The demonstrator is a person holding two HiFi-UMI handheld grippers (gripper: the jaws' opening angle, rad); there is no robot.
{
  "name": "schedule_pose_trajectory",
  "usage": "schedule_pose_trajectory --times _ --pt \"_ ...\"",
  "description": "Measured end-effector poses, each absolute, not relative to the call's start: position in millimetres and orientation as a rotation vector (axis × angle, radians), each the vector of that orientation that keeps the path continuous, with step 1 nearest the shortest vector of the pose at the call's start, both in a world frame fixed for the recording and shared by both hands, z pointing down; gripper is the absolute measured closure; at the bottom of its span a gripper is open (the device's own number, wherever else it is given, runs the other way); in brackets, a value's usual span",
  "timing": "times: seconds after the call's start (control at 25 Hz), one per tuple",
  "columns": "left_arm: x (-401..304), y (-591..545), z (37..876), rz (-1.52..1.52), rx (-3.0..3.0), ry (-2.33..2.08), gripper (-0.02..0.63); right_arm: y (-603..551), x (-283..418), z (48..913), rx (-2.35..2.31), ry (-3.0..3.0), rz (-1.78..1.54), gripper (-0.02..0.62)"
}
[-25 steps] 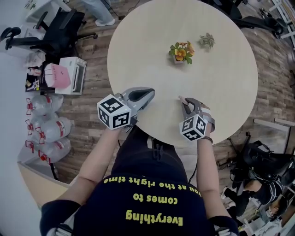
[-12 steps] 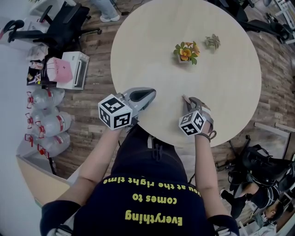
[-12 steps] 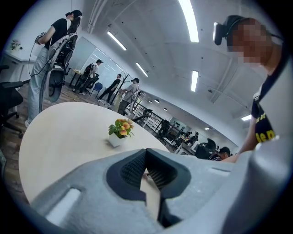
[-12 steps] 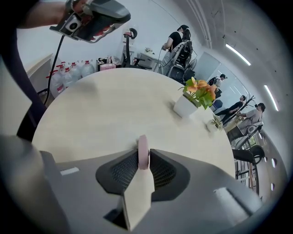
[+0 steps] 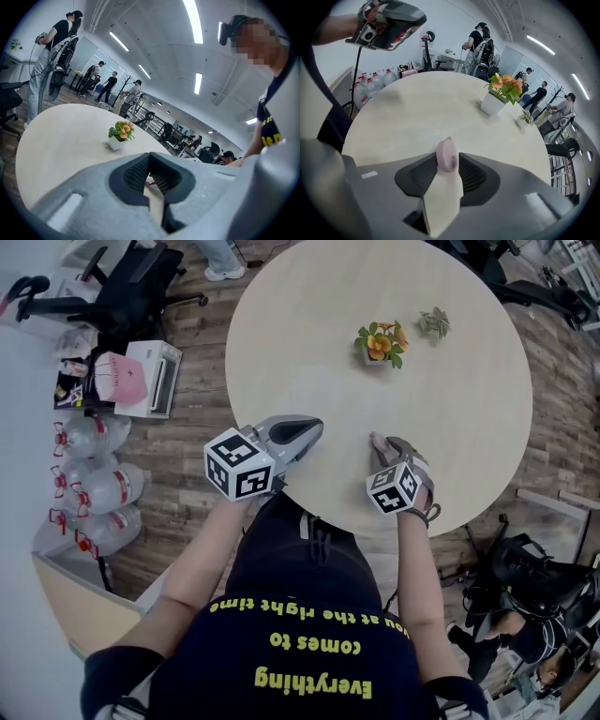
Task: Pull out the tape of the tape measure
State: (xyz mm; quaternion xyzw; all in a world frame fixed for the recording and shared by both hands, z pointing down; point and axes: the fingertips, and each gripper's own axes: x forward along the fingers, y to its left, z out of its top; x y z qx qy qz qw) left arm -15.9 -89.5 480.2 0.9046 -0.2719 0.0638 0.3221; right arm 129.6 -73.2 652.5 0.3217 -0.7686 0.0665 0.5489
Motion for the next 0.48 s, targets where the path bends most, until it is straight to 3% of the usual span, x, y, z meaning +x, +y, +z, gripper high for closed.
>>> schedule_pose_trajectory --times 0.48 --pt "-9 -80 478 0.166 2.391 -0.670 0.603 -78 138 657 0.818 -1.806 0.249 0.423"
